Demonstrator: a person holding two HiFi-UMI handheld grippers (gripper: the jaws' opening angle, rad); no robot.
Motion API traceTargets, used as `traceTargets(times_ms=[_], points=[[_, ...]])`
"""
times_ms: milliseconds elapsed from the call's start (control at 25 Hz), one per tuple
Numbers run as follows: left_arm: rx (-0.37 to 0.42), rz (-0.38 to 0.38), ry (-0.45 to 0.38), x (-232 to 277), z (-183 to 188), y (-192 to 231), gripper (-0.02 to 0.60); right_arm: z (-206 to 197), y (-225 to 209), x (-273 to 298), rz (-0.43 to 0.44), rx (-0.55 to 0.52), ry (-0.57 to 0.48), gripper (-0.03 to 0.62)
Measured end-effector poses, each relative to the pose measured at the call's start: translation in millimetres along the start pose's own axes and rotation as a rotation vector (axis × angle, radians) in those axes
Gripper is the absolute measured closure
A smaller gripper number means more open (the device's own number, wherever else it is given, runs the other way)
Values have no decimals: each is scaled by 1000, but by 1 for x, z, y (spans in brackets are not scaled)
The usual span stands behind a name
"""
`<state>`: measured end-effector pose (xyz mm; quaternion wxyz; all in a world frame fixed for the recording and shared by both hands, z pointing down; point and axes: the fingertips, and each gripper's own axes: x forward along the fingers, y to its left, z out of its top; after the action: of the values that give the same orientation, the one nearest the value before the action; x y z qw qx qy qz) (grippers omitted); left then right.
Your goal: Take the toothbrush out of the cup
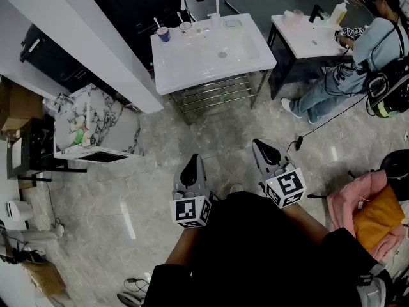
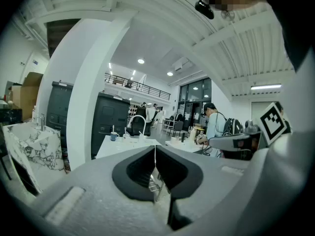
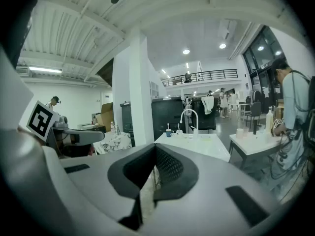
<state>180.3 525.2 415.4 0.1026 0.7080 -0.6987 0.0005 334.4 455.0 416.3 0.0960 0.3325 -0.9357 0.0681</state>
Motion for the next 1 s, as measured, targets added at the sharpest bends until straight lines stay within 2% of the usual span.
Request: traceTargets(times_ms=[400, 640, 920, 1000], points=[[-11, 5, -14, -9, 11, 2, 560, 14, -2, -6, -11, 25, -27, 595], [-15, 19, -25, -13, 6, 2, 560, 12, -1, -12, -35, -117, -51, 595], [-9, 35, -44, -26, 14, 0, 560, 9, 2, -23, -6, -75, -78, 595], [16, 39, -46, -27, 13, -1, 560, 2, -1, -23, -5, -69, -75, 595]])
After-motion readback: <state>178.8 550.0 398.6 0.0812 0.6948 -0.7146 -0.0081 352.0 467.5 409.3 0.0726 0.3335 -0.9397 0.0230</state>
